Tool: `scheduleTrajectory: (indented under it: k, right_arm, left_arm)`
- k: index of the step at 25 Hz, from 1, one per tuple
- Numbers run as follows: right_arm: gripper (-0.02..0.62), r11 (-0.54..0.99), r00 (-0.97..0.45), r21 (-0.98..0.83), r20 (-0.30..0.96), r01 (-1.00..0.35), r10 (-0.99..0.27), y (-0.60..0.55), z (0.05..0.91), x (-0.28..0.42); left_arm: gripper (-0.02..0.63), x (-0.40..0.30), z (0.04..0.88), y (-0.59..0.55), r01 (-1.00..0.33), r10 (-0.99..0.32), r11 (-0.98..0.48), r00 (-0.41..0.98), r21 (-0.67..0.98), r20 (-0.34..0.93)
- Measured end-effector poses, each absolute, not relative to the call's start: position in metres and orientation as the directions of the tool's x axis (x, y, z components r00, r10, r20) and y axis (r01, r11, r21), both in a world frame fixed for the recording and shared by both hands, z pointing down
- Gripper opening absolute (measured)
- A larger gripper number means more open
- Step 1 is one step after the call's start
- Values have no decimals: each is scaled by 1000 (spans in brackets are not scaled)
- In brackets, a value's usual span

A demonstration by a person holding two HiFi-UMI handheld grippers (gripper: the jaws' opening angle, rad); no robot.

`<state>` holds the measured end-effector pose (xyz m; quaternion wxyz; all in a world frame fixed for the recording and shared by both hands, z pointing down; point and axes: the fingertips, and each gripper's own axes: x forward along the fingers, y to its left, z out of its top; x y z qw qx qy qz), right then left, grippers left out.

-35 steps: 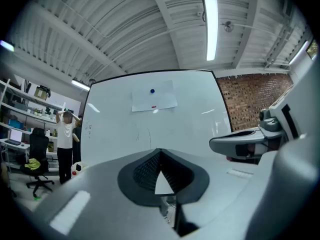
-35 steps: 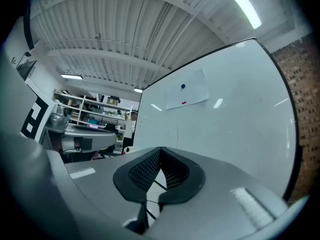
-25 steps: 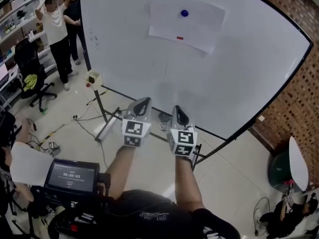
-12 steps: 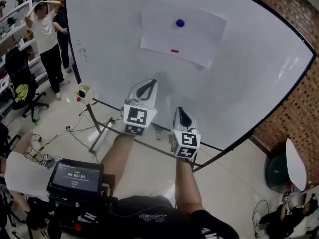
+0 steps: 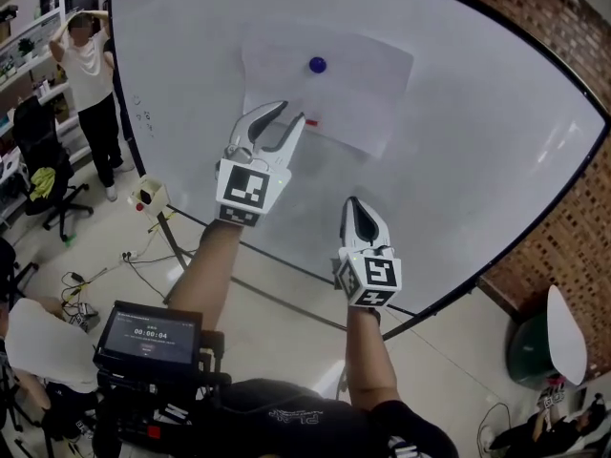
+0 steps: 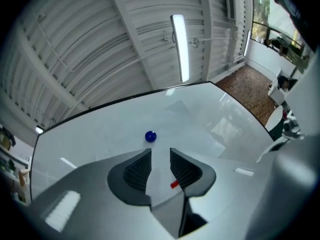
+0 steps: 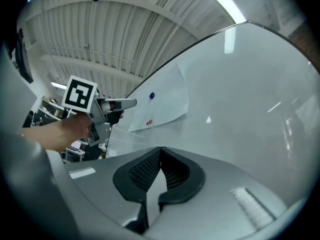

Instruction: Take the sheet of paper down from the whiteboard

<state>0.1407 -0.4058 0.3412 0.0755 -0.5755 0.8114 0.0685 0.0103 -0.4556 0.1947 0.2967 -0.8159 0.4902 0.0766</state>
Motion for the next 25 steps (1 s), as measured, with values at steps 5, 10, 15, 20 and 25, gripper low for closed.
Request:
scheduleTrajectory:
  k: [5, 10, 15, 20, 25]
  right_arm:
    - [103, 423, -383, -96, -281, -901, -880, -408, 315, 156]
    - [129, 489, -416, -210, -313, -846, -854, -418, 305, 158]
    - [135, 505, -414, -259, -334, -823, -847, -418, 293, 167]
    - [134, 522, -406, -280, -381, -806, -831, -414, 275, 178]
    - [133, 524, -380, -314, -419, -792, -825, -421, 258, 184]
  left_arm:
    - [170, 17, 167, -473, -812, -762, -302, 521, -499, -385]
    - [187, 26, 141, -486, -783, -750, -310, 550, -540, -367]
    - [193, 40, 128, -491, -773, -751, -303, 554, -557, -360]
    - [192, 59, 124, -482, -753, -724, -327, 588, -571, -361]
    - [192, 60, 119, -481, -751, -698, -343, 606, -564, -382]
